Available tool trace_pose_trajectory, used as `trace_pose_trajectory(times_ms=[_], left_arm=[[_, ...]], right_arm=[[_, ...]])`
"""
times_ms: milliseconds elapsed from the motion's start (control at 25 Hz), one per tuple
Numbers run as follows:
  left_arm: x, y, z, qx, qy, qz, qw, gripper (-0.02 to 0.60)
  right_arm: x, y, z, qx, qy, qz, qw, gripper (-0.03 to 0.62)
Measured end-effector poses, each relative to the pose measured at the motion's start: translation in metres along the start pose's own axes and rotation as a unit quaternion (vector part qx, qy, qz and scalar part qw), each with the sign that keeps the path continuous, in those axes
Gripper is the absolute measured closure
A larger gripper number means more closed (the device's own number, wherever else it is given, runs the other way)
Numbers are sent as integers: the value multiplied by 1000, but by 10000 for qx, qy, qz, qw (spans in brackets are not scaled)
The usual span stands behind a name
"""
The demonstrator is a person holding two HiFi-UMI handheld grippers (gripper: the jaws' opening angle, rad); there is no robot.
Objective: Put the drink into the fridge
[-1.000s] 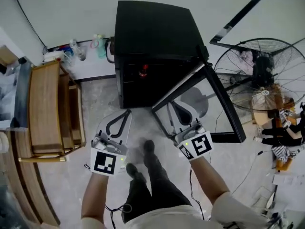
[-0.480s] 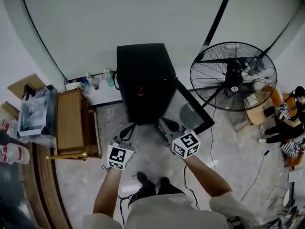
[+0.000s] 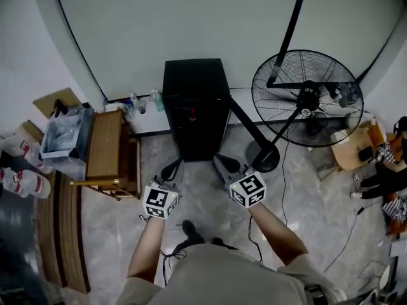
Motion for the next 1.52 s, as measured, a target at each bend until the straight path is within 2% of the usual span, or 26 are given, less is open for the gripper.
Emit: trace_pose_trajectory(times_ms=[280, 480, 800, 1280, 1520], left_arm=[[-7, -39, 52, -331, -179, -104, 9992, 574], [-5, -59, 67, -418, -201, -187, 9988, 572], [-11, -77, 49, -484, -311, -141, 9982, 572], [-9, -68, 15, -395, -233, -172, 9988, 572], [-14, -65, 8, -421, -227, -33, 9989, 572]], right_arm=[[12, -65, -16, -85, -22, -285, 9996, 594], [21, -87, -17, 10, 39, -384, 9993, 594], [13, -91, -22, 65, -104, -309, 9994, 595], [5, -68, -17, 193, 29, -230, 9995, 595], [5, -58, -18, 186, -21, -226, 9996, 595]])
Point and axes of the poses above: the fingertips, and each gripper's own axes: y forward along the fingers, z to its right, x out of its underside, the point moved 1 cm from there along -y, backward along the fingers, and after that the axes turned 7 degrees about -x, right-handed, at the moved point
